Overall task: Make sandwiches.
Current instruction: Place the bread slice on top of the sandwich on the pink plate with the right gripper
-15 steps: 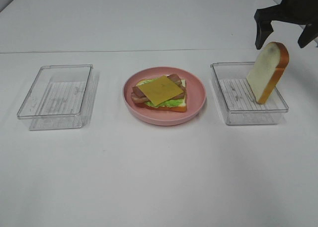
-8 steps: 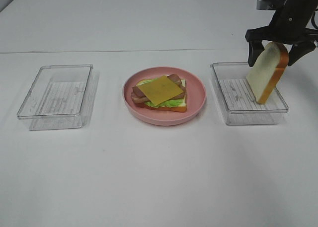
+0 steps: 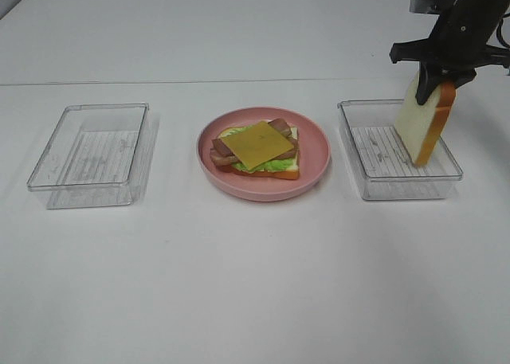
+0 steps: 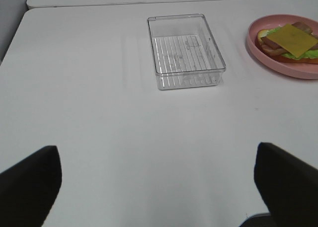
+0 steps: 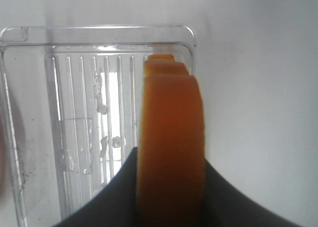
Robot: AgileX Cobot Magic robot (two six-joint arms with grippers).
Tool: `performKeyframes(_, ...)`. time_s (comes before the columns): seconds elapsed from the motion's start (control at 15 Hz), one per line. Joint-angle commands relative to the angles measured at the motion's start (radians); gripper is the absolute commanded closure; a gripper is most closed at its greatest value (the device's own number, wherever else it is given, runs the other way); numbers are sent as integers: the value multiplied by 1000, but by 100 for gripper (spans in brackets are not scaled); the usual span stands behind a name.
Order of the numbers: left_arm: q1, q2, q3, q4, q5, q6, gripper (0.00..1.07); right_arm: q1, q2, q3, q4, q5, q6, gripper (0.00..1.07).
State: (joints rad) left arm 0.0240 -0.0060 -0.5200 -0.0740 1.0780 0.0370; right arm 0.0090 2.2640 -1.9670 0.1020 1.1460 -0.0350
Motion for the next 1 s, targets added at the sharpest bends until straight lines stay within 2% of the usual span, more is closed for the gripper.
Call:
performKeyframes(0.07, 1, -16, 1, -4, -4, -2, 6, -1, -65, -2, 8, 34, 1, 107)
performKeyframes(0.33, 1, -16, 1, -4, -4, -2, 6, 1, -185, -2, 123, 39, -30, 107)
performKeyframes(0.53, 1, -16, 1, -4, -4, -2, 6, 52, -252, -2, 167, 45, -85, 107)
performKeyframes(0.73, 1, -16, 1, -4, -4, -2, 6, 199, -255, -1, 205, 34, -88, 107)
performKeyframes(0.8, 1, -16, 1, -4, -4, -2, 6, 219, -255, -1, 205, 24, -88, 107)
performKeyframes(0.87, 1, -16, 1, -4, -4, -2, 6, 285, -255, -1, 205, -5, -75, 107)
performKeyframes(1.0, 1, -16, 1, -4, -4, -2, 6, 346, -255, -1, 210, -53, -54, 107)
